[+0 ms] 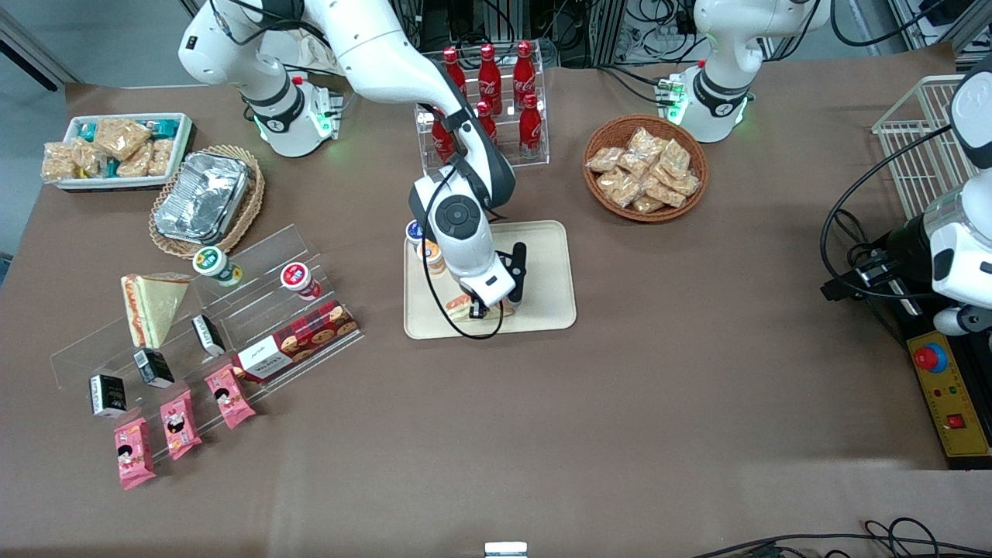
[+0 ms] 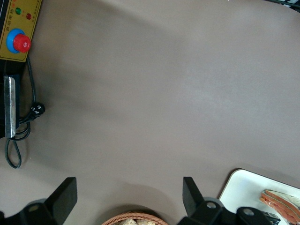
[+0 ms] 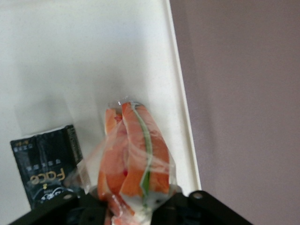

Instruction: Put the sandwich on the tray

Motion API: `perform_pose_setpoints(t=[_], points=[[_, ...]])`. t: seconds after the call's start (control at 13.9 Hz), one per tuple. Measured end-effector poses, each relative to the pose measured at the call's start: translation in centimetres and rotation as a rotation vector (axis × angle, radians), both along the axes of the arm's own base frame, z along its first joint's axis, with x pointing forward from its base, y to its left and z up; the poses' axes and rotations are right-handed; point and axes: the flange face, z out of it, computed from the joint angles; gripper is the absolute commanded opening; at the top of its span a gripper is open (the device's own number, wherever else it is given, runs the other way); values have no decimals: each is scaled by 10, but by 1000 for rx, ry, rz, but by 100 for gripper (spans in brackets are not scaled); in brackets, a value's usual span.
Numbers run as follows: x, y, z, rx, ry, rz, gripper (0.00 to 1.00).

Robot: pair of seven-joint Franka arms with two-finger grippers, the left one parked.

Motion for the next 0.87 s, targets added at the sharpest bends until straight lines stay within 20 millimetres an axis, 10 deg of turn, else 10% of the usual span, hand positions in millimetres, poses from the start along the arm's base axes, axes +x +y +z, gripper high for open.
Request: perform_pose_setpoints(t=[0.43, 0.87], points=[[11, -5, 22, 18, -16, -35, 100], [68, -100, 140, 32, 29, -266, 100]])
